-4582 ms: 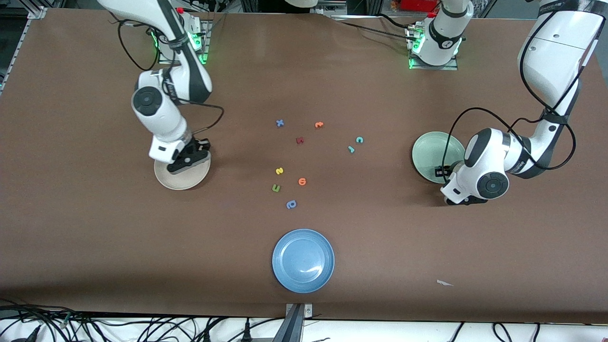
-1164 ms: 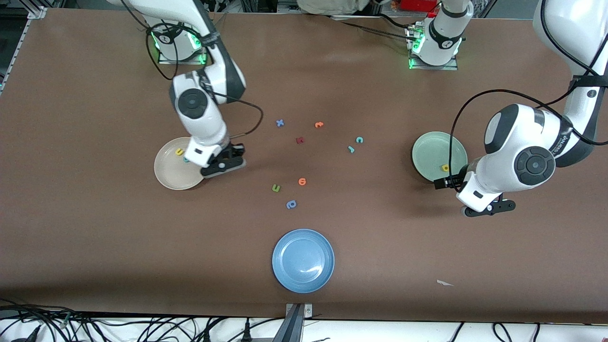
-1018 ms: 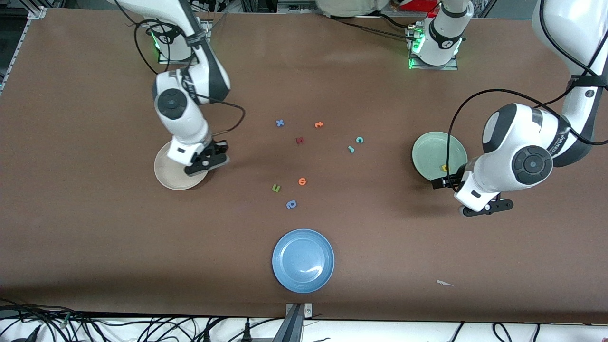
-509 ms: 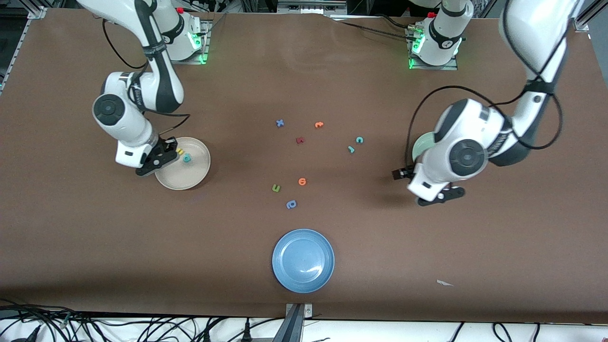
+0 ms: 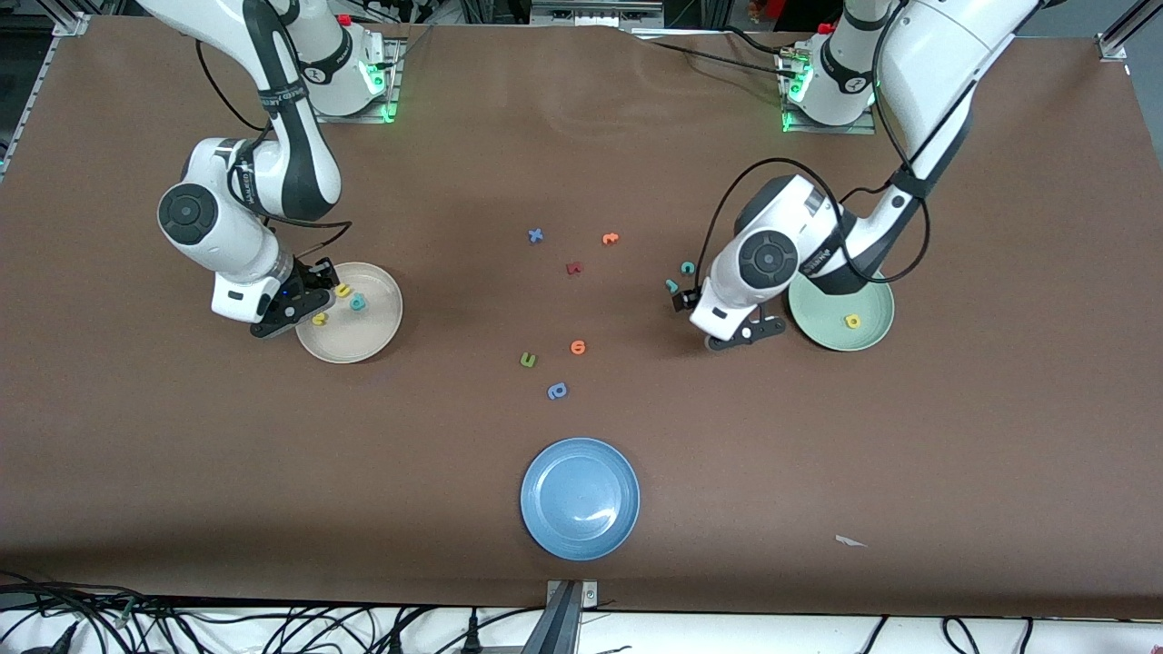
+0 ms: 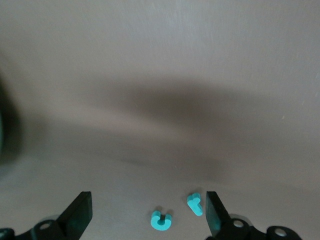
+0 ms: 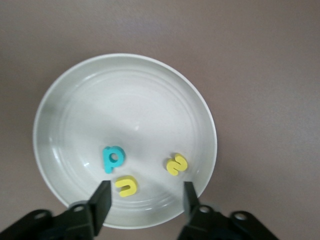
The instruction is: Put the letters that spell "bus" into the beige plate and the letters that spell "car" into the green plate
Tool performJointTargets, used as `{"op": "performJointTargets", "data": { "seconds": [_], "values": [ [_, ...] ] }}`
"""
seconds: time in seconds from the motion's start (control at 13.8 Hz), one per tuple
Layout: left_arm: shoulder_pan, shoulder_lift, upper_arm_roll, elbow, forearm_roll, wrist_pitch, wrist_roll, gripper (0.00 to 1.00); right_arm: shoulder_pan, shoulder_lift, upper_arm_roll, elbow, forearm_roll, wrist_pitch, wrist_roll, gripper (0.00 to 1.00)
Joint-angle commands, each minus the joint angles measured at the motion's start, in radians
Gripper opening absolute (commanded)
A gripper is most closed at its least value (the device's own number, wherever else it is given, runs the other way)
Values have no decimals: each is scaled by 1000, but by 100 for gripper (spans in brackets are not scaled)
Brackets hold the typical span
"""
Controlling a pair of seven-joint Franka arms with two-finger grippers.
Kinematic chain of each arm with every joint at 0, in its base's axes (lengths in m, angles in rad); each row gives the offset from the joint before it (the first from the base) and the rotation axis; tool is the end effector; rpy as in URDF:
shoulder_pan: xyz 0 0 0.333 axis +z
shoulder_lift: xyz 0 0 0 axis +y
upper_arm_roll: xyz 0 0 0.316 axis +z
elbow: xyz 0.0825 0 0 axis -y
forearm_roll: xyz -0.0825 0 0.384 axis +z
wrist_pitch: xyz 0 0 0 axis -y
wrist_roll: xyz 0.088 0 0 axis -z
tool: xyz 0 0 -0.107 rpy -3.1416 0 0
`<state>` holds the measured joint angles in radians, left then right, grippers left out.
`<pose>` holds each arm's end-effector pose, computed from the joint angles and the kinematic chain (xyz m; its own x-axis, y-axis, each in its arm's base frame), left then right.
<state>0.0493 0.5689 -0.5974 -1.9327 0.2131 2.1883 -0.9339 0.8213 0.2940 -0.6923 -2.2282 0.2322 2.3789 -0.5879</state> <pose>0.5204 -0.2965 0.2197 0.9288 0.2796 -0.2434 0.2746 -0.9600 -0.0551 0.5338 0.0702 0.2640 0.8463 0.5282 -0.0689 0.5294 -0.8484 -0.0014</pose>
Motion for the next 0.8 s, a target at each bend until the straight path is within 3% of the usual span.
{"op": "performJointTargets", "data": {
  "seconds": [0.0,0.44,0.58,0.73],
  "values": [
    [-2,-53,-7,-133,-15,109,-23,100,-1,-27,-1,91,19,-139,-10,100],
    [-5,-52,-7,-213,-12,197,-32,99,31,2,4,376,15,-394,199,100],
    [-8,-49,-7,-213,-12,199,-58,88,38,37,2,496,15,-502,345,100],
    [-19,-49,-7,-215,-12,199,-62,86,30,88,-3,615,7,-582,459,100]
  ]
}}
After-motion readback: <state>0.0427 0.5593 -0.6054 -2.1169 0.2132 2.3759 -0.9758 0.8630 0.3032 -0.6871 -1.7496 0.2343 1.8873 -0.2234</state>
